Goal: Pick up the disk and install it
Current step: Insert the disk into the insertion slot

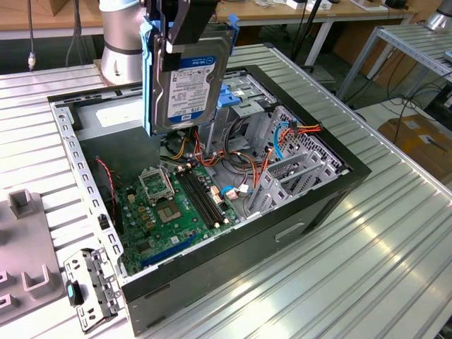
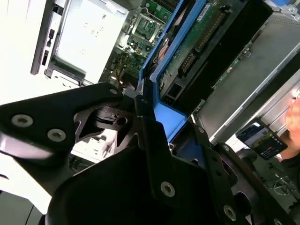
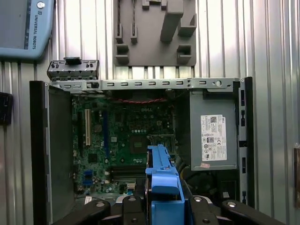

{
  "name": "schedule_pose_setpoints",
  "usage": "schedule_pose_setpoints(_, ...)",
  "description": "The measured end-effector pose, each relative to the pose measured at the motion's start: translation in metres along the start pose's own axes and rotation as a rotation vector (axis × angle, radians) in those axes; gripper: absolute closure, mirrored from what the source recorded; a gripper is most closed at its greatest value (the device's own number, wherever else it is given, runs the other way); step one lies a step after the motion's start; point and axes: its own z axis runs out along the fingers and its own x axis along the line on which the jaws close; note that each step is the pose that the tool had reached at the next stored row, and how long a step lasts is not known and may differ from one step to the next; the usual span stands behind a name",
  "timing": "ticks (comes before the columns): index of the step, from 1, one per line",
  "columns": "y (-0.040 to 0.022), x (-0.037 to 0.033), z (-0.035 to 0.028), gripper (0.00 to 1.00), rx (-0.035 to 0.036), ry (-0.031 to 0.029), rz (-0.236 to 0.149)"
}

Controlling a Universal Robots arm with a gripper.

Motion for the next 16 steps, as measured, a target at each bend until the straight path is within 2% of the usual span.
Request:
schedule_pose_setpoints(5, -0.0006, 0.0154, -0.0001, 0.63, 0.0000, 0.0000, 0.000)
schedule_pose_setpoints(6, -0.0010, 0.0261, -0.0001, 0.63, 0.0000, 0.0001, 0.000)
schedule_pose_setpoints(9, -0.0015, 0.0406, 0.0000, 0.63, -0.0001, 0.0004, 0.000)
schedule_pose_setpoints(12, -0.0019, 0.0499, 0.0001, 0.63, 0.0000, 0.0014, 0.000)
schedule_pose_setpoints(14, -0.0024, 0.0593, 0.0003, 0.63, 0.0001, 0.0025, 0.000)
schedule_pose_setpoints(16, -0.0037, 0.0608, 0.0007, 0.63, 0.0001, 0.0028, 0.000)
